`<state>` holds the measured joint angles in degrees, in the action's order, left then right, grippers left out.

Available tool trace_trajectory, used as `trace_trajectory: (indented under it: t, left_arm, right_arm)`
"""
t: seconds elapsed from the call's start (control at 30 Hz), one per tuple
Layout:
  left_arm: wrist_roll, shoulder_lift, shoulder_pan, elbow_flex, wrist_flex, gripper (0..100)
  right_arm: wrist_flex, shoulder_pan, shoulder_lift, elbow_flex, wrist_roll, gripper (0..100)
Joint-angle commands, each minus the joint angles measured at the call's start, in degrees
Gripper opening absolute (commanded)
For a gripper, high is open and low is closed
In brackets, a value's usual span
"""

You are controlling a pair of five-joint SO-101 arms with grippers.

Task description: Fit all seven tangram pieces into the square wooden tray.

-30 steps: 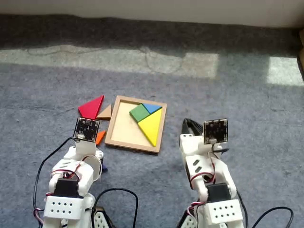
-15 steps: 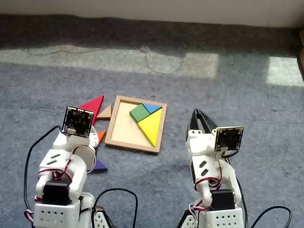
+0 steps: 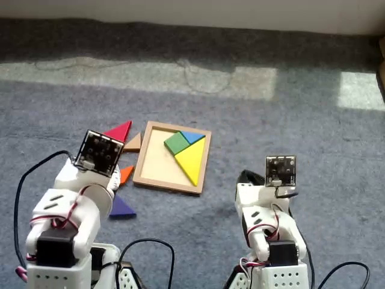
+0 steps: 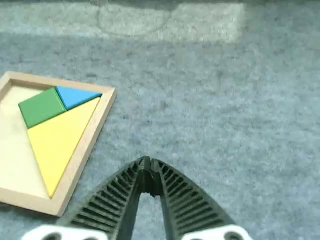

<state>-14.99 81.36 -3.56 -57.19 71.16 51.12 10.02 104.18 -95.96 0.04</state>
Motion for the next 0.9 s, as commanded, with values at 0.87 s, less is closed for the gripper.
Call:
trace_trajectory:
  t: [0.87]
  left_arm:
    - [-1.32,-53.67,0.66,20.88,2.29,22]
  right_arm:
    - [16.4,-0.75,1.01,-7.69,-0.09,0.6]
